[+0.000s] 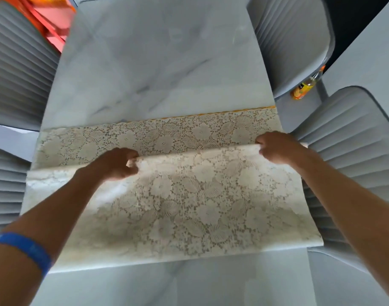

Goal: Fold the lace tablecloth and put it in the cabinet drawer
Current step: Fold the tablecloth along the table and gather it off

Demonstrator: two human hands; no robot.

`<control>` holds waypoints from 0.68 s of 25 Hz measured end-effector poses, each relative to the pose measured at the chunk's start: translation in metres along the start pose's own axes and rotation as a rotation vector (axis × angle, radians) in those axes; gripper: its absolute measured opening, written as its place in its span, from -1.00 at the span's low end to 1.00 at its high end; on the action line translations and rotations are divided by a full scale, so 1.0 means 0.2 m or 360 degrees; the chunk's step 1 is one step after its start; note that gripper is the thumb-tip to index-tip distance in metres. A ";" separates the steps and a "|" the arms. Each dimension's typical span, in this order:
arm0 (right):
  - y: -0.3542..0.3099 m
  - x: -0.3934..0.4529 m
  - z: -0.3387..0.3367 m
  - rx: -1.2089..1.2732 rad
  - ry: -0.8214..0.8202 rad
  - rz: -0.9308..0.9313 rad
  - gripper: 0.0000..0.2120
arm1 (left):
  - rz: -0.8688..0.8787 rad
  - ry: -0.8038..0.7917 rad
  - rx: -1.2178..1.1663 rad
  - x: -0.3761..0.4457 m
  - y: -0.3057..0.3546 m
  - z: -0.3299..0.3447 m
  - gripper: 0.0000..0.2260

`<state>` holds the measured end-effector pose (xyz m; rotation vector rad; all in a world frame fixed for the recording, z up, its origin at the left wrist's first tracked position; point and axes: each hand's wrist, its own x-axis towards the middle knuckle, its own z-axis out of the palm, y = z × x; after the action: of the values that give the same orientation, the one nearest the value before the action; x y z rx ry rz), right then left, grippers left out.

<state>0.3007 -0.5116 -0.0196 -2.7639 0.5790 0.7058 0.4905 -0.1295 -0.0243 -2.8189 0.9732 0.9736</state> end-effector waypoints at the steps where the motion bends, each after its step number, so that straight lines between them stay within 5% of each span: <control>1: 0.00 0.04 -0.01 -0.0031 0.0104 0.0047 -0.76 | -0.0171 -0.0031 0.0211 0.05 -0.01 -0.01 -0.63; 3: 0.01 0.09 0.01 -0.0112 0.0176 0.0151 -0.76 | -0.0500 -0.0012 0.0607 0.12 -0.08 -0.05 -0.54; 6: 0.04 0.16 0.01 -0.0123 0.0264 0.0234 -0.81 | -0.0706 0.0129 0.0761 0.18 -0.18 -0.15 -0.67; 17: 0.03 0.51 -0.09 -0.0198 0.0627 0.0328 -0.67 | -0.0674 0.0440 0.0733 0.44 -0.25 -0.32 -0.68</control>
<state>0.3880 -0.5550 -0.0550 -3.0092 0.9365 0.2345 0.6089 -0.1502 -0.0324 -2.6241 0.4852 0.2753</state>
